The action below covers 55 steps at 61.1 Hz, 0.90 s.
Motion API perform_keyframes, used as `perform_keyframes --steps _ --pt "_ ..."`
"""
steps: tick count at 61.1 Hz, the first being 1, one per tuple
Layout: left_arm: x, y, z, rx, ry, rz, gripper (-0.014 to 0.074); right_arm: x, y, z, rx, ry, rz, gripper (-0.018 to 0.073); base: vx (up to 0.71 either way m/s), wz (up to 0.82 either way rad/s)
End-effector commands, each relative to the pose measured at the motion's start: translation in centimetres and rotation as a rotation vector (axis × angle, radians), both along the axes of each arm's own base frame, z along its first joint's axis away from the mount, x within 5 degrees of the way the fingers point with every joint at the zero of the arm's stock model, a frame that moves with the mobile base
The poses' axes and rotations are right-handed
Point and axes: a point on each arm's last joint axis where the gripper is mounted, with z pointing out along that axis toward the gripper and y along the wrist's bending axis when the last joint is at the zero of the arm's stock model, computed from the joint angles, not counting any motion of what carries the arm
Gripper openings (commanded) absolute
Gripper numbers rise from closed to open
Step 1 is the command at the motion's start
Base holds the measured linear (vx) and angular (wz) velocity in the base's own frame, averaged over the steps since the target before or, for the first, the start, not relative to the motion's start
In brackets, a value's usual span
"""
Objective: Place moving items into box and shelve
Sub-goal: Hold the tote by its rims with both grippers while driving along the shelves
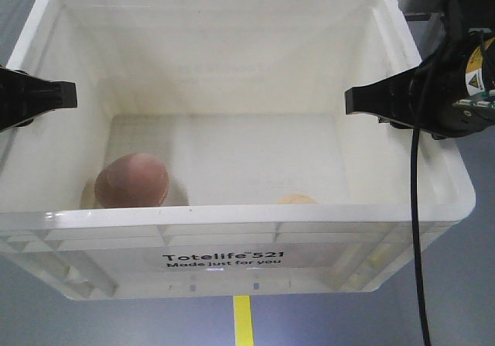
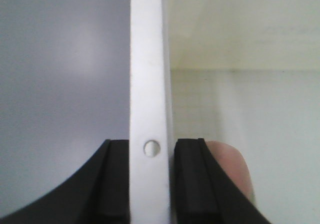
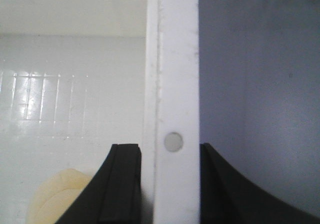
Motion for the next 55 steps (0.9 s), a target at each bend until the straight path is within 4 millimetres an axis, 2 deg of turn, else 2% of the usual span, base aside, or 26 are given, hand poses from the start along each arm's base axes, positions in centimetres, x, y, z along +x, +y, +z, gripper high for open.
perform_keyframes --steps 1,25,55 --pt "0.06 0.27 2.63 -0.002 -0.181 -0.033 0.0095 -0.05 -0.69 2.77 0.016 -0.17 0.018 0.0085 0.4 -0.07" --pt "0.06 0.27 2.63 -0.002 -0.181 -0.033 0.0095 -0.05 -0.69 2.77 0.016 -0.17 0.018 0.0085 0.38 -0.2" --pt "0.06 0.27 2.63 -0.002 -0.181 -0.033 0.0095 -0.05 -0.69 2.77 0.016 -0.17 0.018 0.0085 0.34 -0.46"
